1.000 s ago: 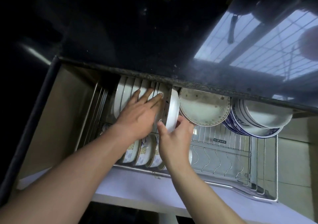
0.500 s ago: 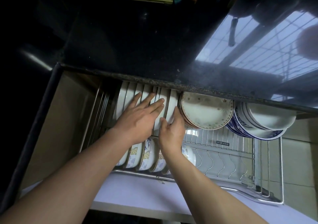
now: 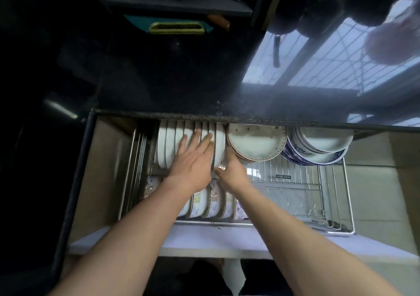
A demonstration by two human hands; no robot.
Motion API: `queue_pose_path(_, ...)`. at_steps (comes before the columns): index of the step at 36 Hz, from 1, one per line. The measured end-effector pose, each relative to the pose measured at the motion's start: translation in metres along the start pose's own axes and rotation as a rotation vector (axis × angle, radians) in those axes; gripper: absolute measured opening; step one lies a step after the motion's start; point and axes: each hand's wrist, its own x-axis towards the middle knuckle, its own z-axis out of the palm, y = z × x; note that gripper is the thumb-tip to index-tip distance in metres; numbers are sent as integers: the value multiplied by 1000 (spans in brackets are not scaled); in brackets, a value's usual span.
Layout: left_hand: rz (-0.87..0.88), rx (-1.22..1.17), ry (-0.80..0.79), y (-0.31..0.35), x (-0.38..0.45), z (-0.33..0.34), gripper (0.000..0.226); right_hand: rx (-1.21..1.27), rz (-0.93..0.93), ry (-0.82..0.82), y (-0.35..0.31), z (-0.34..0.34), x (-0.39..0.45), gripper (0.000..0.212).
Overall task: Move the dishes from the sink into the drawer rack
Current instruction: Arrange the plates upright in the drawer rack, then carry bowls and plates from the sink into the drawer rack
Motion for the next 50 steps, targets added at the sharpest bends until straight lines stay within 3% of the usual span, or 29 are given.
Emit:
queue_pose_path(2,-69,-112,-29,4,-19,1,82,-102,-30,-67,-1,-23,-17,58)
queue_pose_path(6,-191,-270,-141,11,-78,1,75,-72,51,-133,13,-73,-67,60)
queue_pose_path(12,-356,-431,-287,26,-135,-27,43,29,174,-85,50,-132,-125,46)
queue_pose_path(15,-327,-456,-292,41,-142,-58,34,51,184,-62,57,-155,-144,43)
queue_pose_path(21,-173,-382,-160,107,-127,-131,42,97,31,-33,44,-199,-168,44)
queue_pose_path(25,-39,-299,-37,194,-117,-168,39,73,-87,46,55,-255,-206,41)
queue_pose_path(29,148,-265,-8,319,-116,-185,36,48,-111,150,112,-334,-263,36)
queue_pose_path(39,704,-72,-64,687,-153,-179,35,81,235,642,372,-541,-475,35)
queue_pose_path(45,921,13,-88,837,-186,-170,33,184,410,837,469,-599,-579,34)
queue_pose_path(50,962,59,-146,908,-182,-150,38,249,454,828,519,-620,-595,37)
